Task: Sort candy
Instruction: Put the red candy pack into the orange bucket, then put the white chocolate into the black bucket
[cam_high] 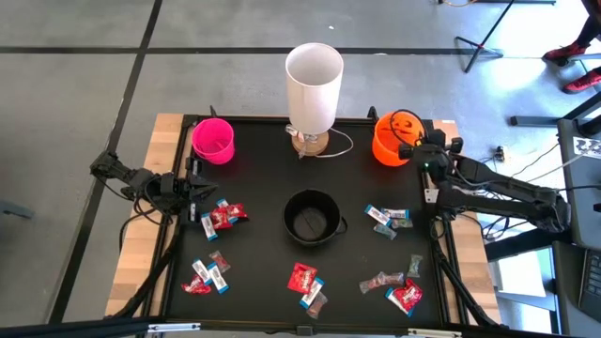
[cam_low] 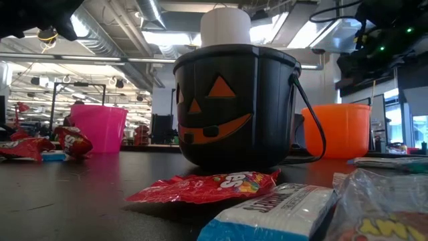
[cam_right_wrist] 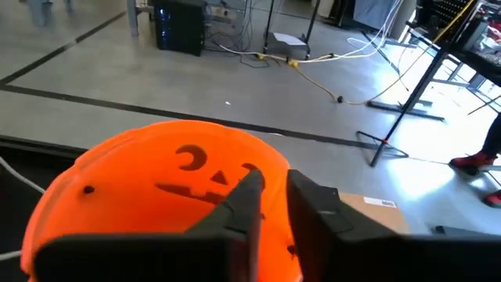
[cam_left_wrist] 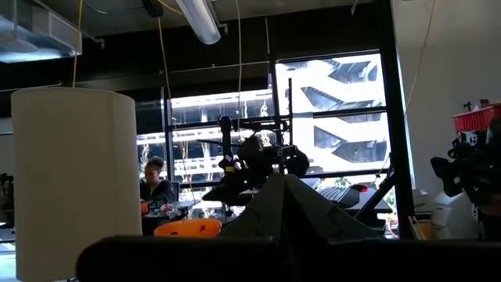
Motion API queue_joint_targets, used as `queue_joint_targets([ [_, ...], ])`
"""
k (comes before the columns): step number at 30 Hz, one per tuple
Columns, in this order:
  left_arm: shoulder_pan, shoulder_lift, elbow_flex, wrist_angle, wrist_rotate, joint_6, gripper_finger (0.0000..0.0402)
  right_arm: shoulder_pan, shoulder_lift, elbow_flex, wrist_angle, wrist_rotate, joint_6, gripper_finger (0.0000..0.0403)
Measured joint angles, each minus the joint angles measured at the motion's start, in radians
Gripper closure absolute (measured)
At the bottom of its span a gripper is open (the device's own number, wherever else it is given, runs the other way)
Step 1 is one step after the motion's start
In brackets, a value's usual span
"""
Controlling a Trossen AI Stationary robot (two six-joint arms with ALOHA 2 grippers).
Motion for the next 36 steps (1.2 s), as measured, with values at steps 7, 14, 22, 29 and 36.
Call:
queue_joint_targets([
  [7,0.000,0.000,0.000,0.000,0.000,0.000,0.0398,0.001,0.000,0.000,0.049,-0.012,-0.005,0.0223],
  [14,0.000,0.000,0.000,0.000,0.000,0.000,0.0398,0.002,-0.006,0.000,0.197,-0.186,-0.131,0.0166],
  [22,0.000,0.000,0.000,0.000,0.000,0.000,0.0398,0.002,-0.037,0.000,0.447,-0.694,-0.250,0.0170],
  [29,0.000,0.000,0.000,0.000,0.000,0.000,0.0398,0.065,-0.060,0.000,0.490,-1.065,-0.262,0.0190],
  [36,0.000,0.000,0.000,0.000,0.000,0.000,0.0398,0.360,-0.047,-0.022,0.391,-1.002,-0.209,0.0215],
])
